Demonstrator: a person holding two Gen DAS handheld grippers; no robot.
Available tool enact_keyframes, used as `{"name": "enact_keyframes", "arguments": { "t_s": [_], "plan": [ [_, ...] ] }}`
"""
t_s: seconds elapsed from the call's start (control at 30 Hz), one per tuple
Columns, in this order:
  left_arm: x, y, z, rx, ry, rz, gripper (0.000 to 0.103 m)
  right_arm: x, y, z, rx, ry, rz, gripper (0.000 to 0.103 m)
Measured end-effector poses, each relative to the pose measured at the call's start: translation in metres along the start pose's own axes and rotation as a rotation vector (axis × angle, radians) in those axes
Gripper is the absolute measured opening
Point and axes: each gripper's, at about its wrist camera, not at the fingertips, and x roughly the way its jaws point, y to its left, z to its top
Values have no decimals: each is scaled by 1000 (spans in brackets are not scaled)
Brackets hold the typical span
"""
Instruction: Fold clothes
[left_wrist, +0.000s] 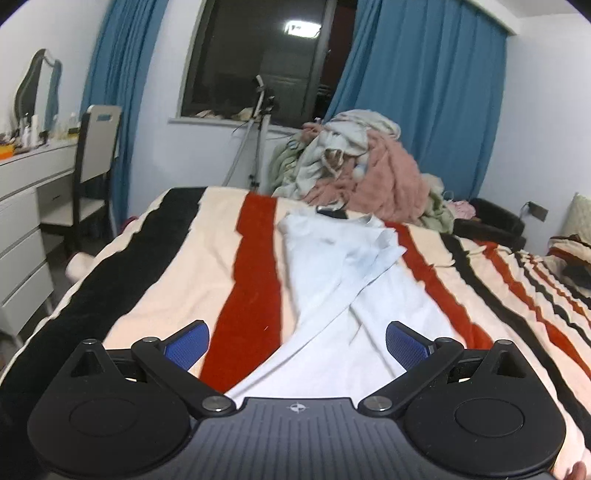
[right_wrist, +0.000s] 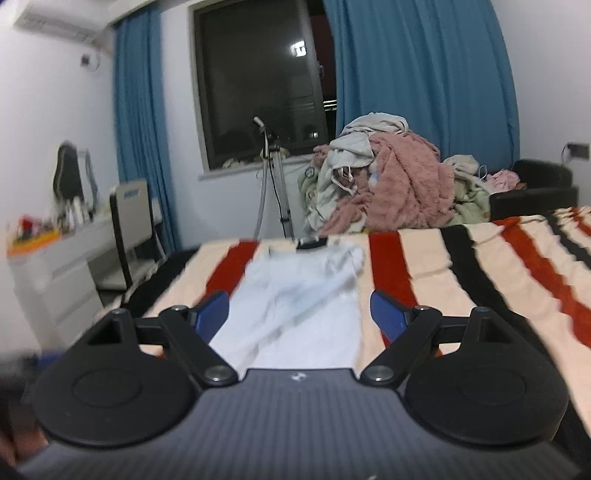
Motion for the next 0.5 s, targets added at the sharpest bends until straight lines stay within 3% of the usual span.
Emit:
{"name": "enact_keyframes", "arguments": {
  "t_s": [0.17, 0.3, 0.4, 0.5],
  "plan": [
    [-15, 28, -10, -127, 87, 47, 102, -64, 1, -56, 15, 65, 27, 85],
    [-14, 62, -20, -270, 173, 159, 102, -67, -8, -60, 71, 86, 19, 85],
    [-7, 86, -29, -369, 258, 237, 95, -62, -17, -61, 133, 95, 13, 85],
    [2, 103, -39, -454, 340, 268, 85, -58, -25, -65, 184, 117, 1, 85]
  ]
}}
